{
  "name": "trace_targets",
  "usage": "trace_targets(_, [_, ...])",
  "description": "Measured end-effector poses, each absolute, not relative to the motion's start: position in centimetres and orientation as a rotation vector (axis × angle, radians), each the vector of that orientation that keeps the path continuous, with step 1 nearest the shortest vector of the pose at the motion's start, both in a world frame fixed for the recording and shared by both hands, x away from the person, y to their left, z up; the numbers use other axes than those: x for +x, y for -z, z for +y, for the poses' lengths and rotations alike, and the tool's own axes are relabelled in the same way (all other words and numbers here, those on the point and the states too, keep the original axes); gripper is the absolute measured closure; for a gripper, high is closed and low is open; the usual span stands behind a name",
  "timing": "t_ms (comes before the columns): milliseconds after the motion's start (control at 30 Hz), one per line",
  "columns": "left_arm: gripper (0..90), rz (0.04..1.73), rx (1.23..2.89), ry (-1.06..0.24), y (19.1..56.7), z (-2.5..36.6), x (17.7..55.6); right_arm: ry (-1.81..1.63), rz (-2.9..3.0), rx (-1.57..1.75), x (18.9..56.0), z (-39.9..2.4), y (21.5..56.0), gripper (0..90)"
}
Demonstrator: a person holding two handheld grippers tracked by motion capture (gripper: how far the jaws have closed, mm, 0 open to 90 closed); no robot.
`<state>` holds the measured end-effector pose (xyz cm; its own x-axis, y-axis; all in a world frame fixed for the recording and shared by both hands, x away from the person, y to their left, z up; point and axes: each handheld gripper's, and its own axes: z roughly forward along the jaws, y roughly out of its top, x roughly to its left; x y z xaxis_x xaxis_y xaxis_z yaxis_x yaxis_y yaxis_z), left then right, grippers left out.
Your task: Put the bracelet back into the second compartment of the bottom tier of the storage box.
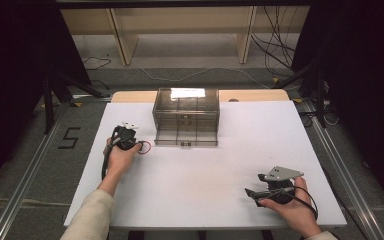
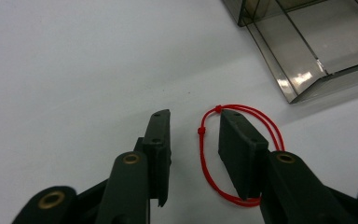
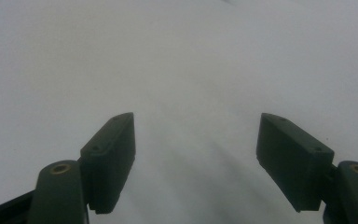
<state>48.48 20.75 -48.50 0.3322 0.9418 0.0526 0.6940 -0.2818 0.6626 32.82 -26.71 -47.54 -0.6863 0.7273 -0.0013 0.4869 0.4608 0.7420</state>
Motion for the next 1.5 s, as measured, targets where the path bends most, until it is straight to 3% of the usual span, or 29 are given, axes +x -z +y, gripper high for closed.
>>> trace_targets(633, [85.6,1.482,2.017,-0.536,48.69,20.74,48.95,-1.063,2.398,1.034,32.87,-26.76,47.61,28.8])
trace_targets(1500, [89.8,1.452,2.016,-0.514,48.70,20.94,48.72,-1.066,2.393,1.041,32.86,-26.78,47.62,28.8])
